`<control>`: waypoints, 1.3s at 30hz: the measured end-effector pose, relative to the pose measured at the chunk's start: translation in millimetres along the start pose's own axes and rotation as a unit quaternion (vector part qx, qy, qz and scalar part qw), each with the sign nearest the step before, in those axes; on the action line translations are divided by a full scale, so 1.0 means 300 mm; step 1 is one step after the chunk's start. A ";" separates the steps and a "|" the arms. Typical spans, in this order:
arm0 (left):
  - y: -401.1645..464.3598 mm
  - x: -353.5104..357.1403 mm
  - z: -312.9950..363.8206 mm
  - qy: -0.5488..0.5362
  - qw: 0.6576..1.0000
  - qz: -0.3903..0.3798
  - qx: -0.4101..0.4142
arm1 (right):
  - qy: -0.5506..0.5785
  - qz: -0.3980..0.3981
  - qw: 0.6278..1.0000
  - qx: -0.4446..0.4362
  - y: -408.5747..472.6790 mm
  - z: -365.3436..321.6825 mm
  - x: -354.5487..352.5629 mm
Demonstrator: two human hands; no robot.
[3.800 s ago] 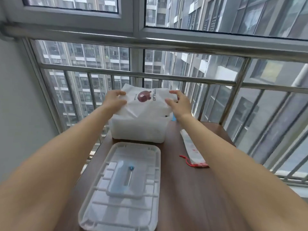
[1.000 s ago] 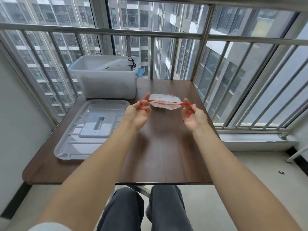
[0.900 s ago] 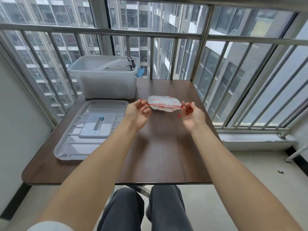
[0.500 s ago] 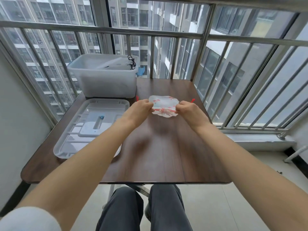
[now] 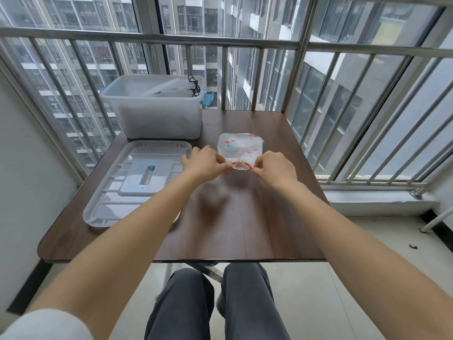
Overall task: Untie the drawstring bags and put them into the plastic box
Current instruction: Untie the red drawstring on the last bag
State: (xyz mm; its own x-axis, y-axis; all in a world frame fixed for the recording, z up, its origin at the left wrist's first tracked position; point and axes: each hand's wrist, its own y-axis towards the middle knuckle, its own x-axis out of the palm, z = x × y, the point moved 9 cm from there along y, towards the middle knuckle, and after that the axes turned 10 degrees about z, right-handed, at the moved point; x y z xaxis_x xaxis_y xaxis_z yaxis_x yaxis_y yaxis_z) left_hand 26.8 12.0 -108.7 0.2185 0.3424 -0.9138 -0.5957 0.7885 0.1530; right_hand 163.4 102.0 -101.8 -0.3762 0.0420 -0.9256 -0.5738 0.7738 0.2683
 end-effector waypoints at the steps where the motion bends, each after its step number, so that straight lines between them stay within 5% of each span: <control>1: -0.001 -0.004 0.007 -0.032 0.999 0.005 -0.002 | 0.012 -0.008 1.000 0.013 -0.003 0.002 0.001; 3: 0.005 -0.012 0.017 -0.159 0.987 0.017 -0.021 | 0.044 -0.026 0.998 0.044 -0.004 0.005 0.005; 5: 0.000 -0.009 0.017 -0.319 0.945 0.006 -0.067 | 0.204 -0.056 0.972 0.100 -0.007 0.002 0.020; 9: -0.044 0.066 0.060 -0.533 0.821 -0.128 -0.159 | 0.540 -0.124 0.800 0.230 -0.051 -0.029 0.058; 14: -0.061 0.078 0.091 -0.579 0.775 -0.199 -0.160 | 0.722 -0.161 0.605 0.294 -0.079 -0.044 0.087; 17: -0.067 0.079 0.099 -0.592 0.767 -0.191 -0.157 | 0.772 -0.183 0.532 0.295 -0.094 -0.072 0.097; 20: -0.073 0.090 0.116 -0.641 0.724 -0.187 -0.173 | 0.797 -0.197 0.486 0.300 -0.105 -0.105 0.108; 22: -0.075 0.091 0.128 -0.660 0.706 -0.188 -0.178 | 0.794 -0.188 0.500 0.290 -0.104 -0.107 0.102; 25: -0.060 0.083 0.120 -0.607 0.761 -0.164 -0.158 | 0.753 -0.168 0.587 0.246 -0.092 -0.088 0.083; 27: -0.056 0.074 0.107 -0.576 0.790 -0.144 -0.155 | 0.666 -0.127 0.708 0.197 -0.079 -0.056 0.064; 29: -0.064 0.069 0.099 -0.551 0.808 -0.139 -0.159 | 0.462 -0.038 0.881 0.095 -0.052 -0.029 -0.004; 31: -0.077 0.067 0.094 -0.535 0.815 -0.146 -0.170 | 0.267 0.054 0.962 -0.024 -0.037 -0.052 -0.083; 39: -0.096 0.063 0.103 -0.490 0.837 -0.173 -0.172 | 0.177 0.098 0.952 -0.230 -0.032 -0.154 -0.103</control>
State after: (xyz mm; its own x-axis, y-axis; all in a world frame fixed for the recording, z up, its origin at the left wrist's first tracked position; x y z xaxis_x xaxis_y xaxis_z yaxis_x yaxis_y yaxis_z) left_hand 72.1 11.5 -118.8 0.8528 0.5110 -0.1079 -0.5158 0.7914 -0.3281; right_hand 146.9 63.9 -63.5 -0.6833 -0.1222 -0.7198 -0.6952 0.4103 0.5902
